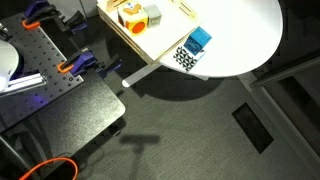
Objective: Pick up the light green block and put it in the wooden tray
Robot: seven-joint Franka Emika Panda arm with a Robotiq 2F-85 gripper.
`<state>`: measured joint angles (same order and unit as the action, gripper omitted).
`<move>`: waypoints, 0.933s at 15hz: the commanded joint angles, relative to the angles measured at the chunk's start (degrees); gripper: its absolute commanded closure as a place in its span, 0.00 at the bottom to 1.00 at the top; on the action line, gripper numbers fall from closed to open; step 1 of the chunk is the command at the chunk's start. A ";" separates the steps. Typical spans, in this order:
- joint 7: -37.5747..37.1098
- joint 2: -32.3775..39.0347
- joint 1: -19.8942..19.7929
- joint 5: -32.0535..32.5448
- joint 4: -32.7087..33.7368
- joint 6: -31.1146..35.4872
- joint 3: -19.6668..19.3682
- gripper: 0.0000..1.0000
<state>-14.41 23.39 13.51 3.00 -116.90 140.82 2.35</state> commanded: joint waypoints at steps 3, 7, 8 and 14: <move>-1.44 -5.66 -2.73 1.45 -3.41 -7.00 -2.43 0.75; -2.59 -8.03 -4.91 2.89 -6.39 -8.14 -4.69 0.75; -3.49 -8.56 -5.28 4.27 -7.39 -7.62 -5.55 0.75; -13.55 -11.87 -6.12 16.10 -11.67 -6.64 -9.86 0.24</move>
<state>-23.15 15.04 7.69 14.63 -125.52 133.62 -6.72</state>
